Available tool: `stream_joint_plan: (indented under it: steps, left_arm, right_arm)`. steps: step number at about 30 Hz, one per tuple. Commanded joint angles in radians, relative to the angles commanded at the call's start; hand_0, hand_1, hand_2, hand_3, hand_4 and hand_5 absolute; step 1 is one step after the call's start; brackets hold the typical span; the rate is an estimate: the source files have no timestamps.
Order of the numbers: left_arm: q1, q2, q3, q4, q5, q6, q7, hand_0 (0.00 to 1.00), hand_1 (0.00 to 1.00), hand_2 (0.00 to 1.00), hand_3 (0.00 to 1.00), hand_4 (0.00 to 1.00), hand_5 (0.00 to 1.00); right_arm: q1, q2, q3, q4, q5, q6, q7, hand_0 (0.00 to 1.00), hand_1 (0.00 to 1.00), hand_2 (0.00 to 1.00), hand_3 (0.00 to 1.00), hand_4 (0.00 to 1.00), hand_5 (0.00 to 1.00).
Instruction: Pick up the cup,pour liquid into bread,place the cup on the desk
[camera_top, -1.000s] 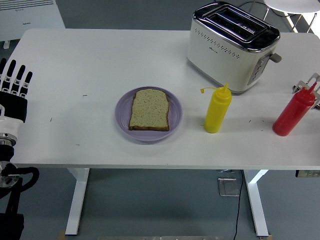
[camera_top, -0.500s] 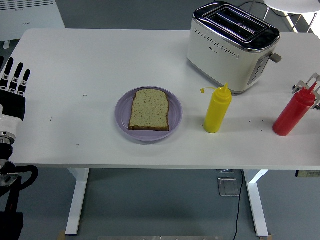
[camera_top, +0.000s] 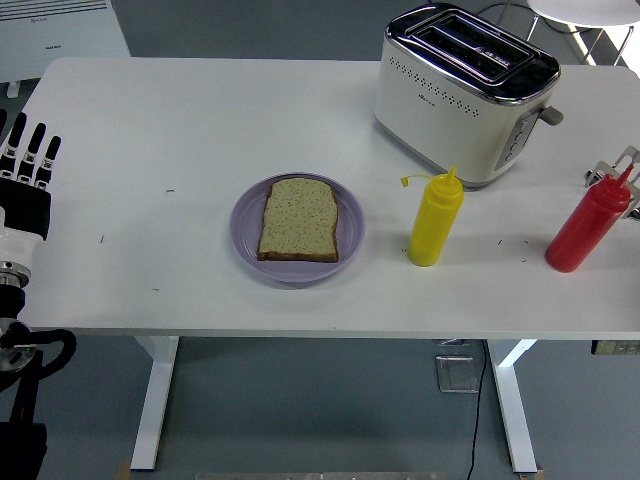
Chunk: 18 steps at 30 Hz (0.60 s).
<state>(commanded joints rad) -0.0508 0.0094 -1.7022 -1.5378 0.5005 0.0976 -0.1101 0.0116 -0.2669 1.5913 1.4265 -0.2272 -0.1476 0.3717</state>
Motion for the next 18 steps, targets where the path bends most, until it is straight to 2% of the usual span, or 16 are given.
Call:
stream_joint_plan:
  steps: [18]
  left_arm:
    - [-0.002,0.001,0.003,0.001,-0.006,-0.004,-0.005,0.802,0.773,0.794,0.717,0.472,0.998]
  right_arm:
    - [0.001,0.000,0.009,0.000,0.021,0.000,0.005,0.791,0.699,0.720,0.707,0.541,0.446]
